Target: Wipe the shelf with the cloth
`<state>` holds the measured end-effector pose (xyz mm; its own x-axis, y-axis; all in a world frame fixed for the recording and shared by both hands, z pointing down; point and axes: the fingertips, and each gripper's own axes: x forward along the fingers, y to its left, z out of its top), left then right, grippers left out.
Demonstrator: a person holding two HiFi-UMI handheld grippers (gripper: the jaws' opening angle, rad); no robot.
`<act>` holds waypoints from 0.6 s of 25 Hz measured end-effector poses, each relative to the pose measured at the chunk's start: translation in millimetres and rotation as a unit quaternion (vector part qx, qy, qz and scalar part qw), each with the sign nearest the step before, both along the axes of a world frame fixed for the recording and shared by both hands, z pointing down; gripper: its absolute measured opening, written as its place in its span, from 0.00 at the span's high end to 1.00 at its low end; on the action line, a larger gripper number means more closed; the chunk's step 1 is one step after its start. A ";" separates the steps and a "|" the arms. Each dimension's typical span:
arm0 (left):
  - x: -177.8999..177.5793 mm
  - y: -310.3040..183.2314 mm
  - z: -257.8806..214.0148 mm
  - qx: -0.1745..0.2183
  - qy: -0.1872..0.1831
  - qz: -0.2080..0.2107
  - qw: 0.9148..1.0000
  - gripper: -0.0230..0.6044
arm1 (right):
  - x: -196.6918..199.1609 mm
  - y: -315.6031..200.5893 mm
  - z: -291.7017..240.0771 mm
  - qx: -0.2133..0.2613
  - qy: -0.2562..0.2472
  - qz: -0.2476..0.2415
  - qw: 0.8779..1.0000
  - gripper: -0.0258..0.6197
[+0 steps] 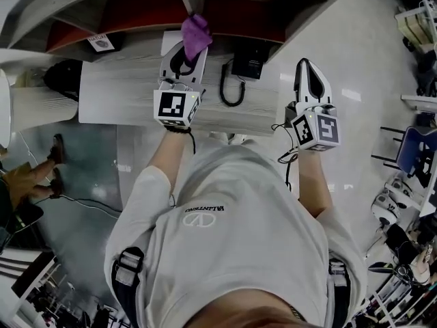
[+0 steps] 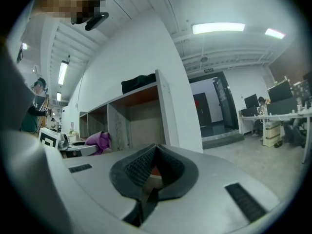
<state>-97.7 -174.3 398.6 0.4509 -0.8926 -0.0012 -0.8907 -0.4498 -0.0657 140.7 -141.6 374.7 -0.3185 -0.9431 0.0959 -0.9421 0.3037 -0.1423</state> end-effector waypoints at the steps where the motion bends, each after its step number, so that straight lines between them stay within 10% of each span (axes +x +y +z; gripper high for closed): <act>1: -4.7 2.8 -1.9 0.000 0.001 -0.001 1.000 0.79 | 0.4 1.7 -1.8 0.001 0.002 0.001 1.000 0.96; 15: -72.5 31.3 -40.0 0.025 0.017 -0.037 0.999 0.79 | 20.8 19.2 -29.4 0.027 0.012 0.050 0.998 0.96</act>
